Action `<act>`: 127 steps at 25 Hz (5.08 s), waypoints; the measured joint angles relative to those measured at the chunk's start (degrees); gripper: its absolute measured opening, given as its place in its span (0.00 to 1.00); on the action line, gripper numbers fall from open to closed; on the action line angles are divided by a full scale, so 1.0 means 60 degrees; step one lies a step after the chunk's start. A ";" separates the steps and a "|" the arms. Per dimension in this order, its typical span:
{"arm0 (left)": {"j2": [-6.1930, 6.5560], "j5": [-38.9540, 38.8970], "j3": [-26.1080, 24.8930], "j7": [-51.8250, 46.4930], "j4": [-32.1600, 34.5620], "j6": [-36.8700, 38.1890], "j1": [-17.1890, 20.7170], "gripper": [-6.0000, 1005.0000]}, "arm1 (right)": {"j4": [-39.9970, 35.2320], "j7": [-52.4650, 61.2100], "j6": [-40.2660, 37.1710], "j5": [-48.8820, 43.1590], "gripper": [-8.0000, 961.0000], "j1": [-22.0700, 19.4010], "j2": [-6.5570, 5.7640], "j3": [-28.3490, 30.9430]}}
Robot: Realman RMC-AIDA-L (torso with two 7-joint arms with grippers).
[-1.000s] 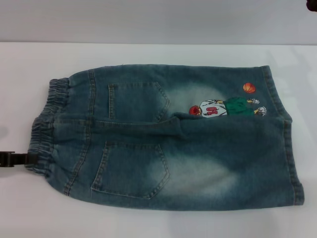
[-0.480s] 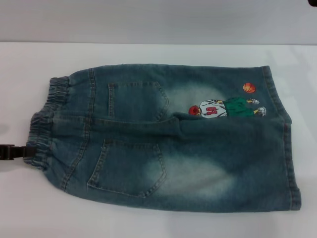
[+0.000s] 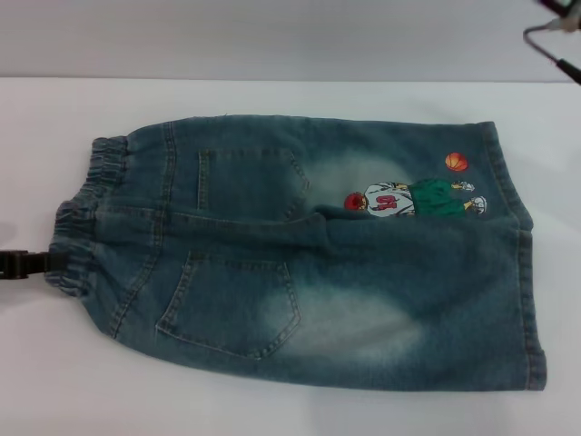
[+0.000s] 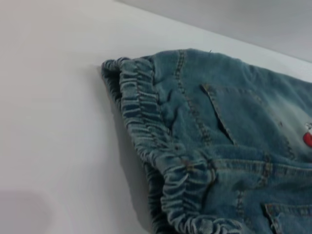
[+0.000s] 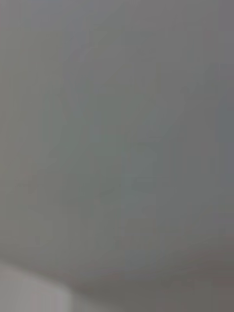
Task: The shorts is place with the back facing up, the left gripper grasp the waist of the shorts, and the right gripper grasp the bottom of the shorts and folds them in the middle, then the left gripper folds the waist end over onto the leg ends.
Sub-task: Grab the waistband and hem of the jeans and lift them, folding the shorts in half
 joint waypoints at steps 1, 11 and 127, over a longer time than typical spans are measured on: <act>-0.0025 -0.0002 -0.0064 0.0027 0.0000 -0.0001 -0.0019 0.05 | -0.0402 0.1180 -0.0585 -0.2140 0.77 0.0252 -0.0077 0.0669; -0.0189 -0.0009 -0.0432 0.0169 0.0001 -0.0113 -0.0146 0.05 | -0.1821 0.4025 -0.2640 -0.8627 0.77 0.1376 0.0037 0.1827; -0.1019 -0.0520 -0.0935 0.0249 -0.0004 -0.0842 -0.0596 0.05 | -0.1665 0.4852 -0.5331 -1.9167 0.77 0.1006 0.0482 0.4247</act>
